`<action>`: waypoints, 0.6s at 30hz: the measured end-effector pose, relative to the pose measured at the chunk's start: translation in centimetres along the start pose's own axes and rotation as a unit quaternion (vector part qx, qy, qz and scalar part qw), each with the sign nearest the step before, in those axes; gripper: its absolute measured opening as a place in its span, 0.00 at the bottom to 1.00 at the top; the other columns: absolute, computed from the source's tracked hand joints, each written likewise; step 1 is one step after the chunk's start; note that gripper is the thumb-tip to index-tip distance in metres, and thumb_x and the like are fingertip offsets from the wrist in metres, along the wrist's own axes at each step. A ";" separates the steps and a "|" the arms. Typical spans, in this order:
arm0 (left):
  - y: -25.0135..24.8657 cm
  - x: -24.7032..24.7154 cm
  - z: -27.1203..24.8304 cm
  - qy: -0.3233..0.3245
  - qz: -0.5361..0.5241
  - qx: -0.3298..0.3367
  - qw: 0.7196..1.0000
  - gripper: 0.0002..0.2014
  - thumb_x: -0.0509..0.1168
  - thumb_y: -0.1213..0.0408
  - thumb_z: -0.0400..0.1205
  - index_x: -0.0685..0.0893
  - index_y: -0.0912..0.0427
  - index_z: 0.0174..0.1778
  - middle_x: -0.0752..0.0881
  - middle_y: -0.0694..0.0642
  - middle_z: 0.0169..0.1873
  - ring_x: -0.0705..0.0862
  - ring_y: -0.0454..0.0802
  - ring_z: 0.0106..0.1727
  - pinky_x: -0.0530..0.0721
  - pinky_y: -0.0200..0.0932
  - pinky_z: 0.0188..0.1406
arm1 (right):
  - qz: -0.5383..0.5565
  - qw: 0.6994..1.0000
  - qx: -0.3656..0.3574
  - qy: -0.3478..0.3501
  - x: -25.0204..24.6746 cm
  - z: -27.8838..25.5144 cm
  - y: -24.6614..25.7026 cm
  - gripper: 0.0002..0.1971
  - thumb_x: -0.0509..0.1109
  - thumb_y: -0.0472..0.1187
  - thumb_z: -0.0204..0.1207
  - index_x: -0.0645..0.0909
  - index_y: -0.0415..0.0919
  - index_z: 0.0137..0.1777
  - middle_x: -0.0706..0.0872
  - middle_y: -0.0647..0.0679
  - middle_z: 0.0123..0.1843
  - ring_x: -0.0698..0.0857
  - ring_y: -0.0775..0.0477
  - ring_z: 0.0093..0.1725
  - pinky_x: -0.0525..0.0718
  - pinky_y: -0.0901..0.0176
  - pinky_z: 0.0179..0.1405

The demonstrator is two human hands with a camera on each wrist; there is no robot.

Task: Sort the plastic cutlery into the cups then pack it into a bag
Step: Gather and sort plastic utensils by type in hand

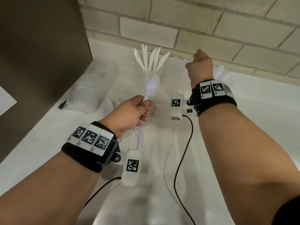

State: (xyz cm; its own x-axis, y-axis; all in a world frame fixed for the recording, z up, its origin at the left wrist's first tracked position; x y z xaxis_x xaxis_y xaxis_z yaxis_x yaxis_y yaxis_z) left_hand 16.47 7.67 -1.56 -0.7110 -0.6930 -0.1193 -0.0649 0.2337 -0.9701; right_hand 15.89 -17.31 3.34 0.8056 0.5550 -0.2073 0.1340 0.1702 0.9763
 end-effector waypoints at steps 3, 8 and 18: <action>-0.3 0.3 -0.3 0.002 -0.004 0.007 1.000 0.10 0.54 0.59 0.88 0.81 0.52 0.51 0.78 0.51 0.36 0.79 0.48 0.38 0.76 0.44 0.40 | -0.022 0.997 -0.068 -0.035 -0.8 -2.3 2.1 0.29 0.61 0.25 0.76 0.69 0.41 0.78 0.76 0.48 0.76 0.82 0.66 0.53 0.80 0.78 0.51; -0.8 1.0 -0.9 0.007 -0.011 0.009 1.000 0.12 0.52 0.58 0.89 0.81 0.52 0.50 0.77 0.50 0.36 0.76 0.48 0.37 0.74 0.43 0.37 | -0.011 0.989 -0.027 0.147 0.8 -10.0 2.6 0.17 0.72 0.49 0.76 0.79 0.45 0.62 0.88 0.52 0.51 0.81 0.53 0.27 0.77 0.60 0.26; 0.2 0.4 -2.5 -0.020 0.271 0.024 0.962 0.20 0.57 0.45 0.84 0.79 0.53 0.64 0.82 0.51 0.56 0.80 0.51 0.60 0.77 0.44 0.57 | 0.031 0.973 -0.006 0.227 0.3 -13.9 0.4 0.07 0.60 0.31 0.83 0.76 0.43 0.52 0.89 0.39 0.42 0.74 0.50 0.19 0.71 0.61 0.19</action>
State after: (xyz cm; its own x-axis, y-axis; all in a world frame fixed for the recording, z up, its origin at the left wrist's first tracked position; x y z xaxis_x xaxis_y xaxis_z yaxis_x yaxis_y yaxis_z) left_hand 14.47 9.13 -1.28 -0.6041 -0.5035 -0.6177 0.3420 0.5364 -0.7716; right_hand 8.12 -5.75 2.79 0.4743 0.8662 -0.1576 0.0841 0.1337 0.9875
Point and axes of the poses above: each hand's wrist, its own z-axis towards the middle knuckle, its own x-axis out of the palm, y = z × x, the point moved 4 cm from there along z, towards the middle knuckle
